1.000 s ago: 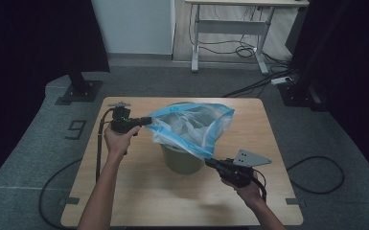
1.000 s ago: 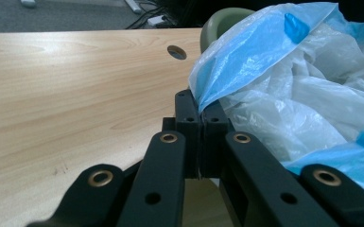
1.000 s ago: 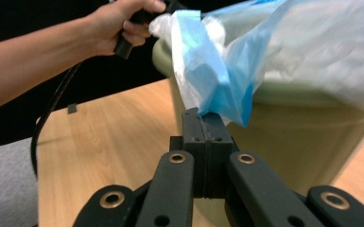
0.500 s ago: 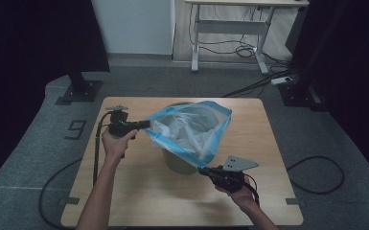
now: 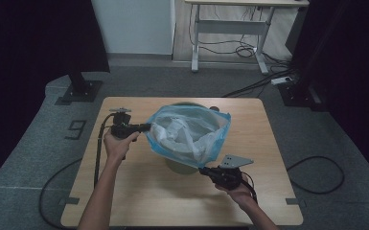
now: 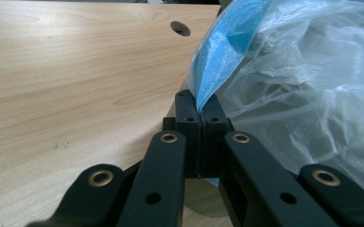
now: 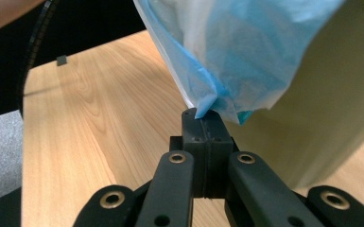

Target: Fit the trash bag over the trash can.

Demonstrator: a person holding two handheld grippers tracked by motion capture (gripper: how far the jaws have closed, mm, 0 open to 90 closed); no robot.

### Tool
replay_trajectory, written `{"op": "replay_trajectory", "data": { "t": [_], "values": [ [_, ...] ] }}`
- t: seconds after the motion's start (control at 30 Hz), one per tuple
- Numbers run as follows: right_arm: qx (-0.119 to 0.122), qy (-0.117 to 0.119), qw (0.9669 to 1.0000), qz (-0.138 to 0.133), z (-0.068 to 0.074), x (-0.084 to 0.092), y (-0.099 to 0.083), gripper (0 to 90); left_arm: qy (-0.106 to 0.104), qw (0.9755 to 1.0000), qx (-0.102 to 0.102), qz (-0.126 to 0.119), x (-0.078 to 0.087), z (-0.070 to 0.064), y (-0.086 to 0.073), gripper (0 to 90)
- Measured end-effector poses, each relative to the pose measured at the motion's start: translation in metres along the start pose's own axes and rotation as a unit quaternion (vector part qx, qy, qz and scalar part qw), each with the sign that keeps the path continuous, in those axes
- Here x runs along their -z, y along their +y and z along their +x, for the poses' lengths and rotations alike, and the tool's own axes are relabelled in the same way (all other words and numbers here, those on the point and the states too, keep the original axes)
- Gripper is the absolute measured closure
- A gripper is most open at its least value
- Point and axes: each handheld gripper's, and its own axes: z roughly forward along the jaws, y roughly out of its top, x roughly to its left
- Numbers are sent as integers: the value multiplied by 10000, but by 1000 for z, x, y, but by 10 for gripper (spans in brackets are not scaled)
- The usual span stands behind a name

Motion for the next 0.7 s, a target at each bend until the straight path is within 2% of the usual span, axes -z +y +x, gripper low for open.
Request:
{"op": "replay_trajectory", "data": {
  "t": [0.1, 0.17, 0.2, 0.23, 0.37, 0.5, 0.6, 0.7],
  "values": [
    [-112, -45, 9999, 20, -6, 1, -5, 884, -18, 10000, -5, -22, -1, -1, 1, 887],
    [-135, -134, 9998, -5, -8, 5, -7, 822, -24, 10000, -6, -33, -1, -1, 1, 887],
    [-110, -271, 9996, -35, -9, 10, -6, 736, -22, 10000, -5, -37, -1, -1, 1, 887],
    [-130, -351, 9993, -73, -11, 14, -6, 702, -16, 10000, -8, -44, 0, -1, 1, 888],
    [-249, -772, 9963, -282, -22, 41, -1, 622, -19, 9999, 1, -103, 1, 0, 1, 888],
    [-325, -1215, 9906, -531, -36, 74, 15, 572, -22, 9999, 12, -149, 2, -1, 1, 888],
    [-329, -1468, 9858, -740, -50, 96, 37, 558, -18, 9998, 24, -176, 2, -2, 2, 888],
    [-336, -1589, 9831, -843, -62, 108, 58, 551, -1, 9998, 5, -191, 2, -3, 3, 888]
  ]
}}
